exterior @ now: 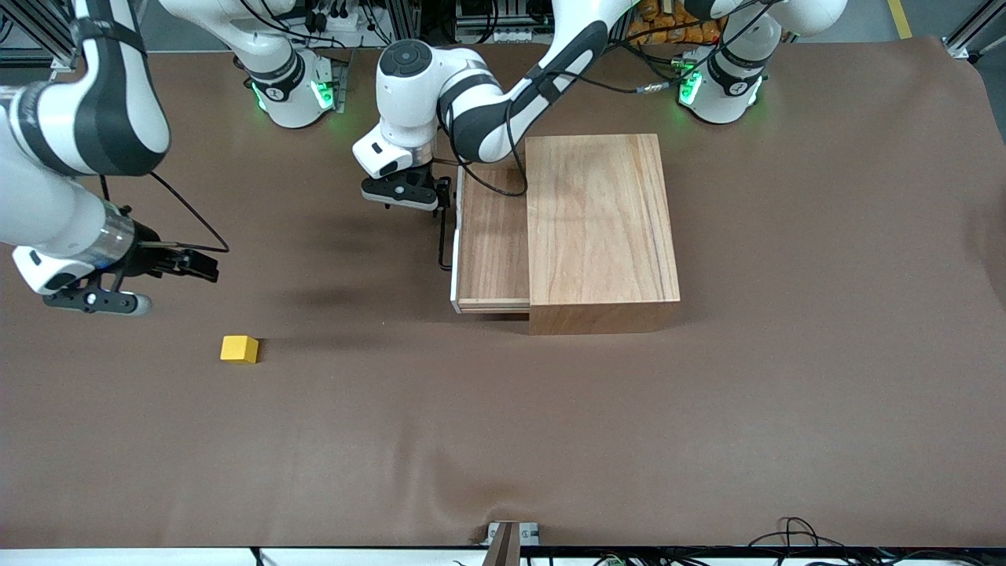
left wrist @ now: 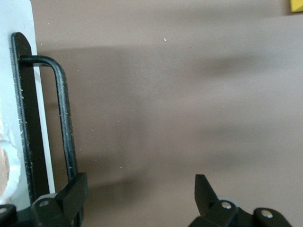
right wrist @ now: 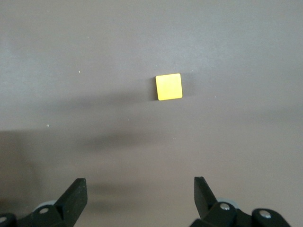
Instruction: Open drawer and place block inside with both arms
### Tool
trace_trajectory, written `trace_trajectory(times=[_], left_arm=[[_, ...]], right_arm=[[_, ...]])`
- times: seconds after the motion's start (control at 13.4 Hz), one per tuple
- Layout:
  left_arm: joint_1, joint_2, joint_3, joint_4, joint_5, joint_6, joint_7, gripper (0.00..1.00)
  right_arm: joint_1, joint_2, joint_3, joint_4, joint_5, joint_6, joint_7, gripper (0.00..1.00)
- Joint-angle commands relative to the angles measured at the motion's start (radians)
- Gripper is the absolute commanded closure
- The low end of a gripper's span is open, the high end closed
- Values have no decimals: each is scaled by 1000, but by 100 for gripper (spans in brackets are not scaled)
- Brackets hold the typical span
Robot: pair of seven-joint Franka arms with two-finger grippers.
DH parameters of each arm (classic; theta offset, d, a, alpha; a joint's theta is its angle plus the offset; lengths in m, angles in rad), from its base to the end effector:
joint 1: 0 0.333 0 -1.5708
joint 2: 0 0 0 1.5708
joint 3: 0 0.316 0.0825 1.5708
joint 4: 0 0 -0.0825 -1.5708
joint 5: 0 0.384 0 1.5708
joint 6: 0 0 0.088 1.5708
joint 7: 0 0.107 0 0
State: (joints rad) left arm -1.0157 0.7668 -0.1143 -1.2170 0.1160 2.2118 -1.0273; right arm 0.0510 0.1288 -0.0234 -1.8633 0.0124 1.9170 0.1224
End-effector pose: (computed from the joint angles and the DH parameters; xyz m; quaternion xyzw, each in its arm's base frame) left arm 0.3562 -0.6866 0.3428 0.9914 -0.0597 0.0660 0.0963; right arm 0.5860 0.0175 0.4408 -0.9981 0.0496 0.0377 0.0014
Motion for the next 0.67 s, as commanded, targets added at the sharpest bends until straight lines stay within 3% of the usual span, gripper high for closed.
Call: trace_trajectory(times=[0.0,0.6], left_arm=[[9,-66,8,-15,-28,-17,-17,0],[132,-239,18,-27,-33,-230,-1,0]], right_arm=[[-5,35,3,-19,-9,54,-6,0],[-8,150,5,-28,-9,183,-26,0]])
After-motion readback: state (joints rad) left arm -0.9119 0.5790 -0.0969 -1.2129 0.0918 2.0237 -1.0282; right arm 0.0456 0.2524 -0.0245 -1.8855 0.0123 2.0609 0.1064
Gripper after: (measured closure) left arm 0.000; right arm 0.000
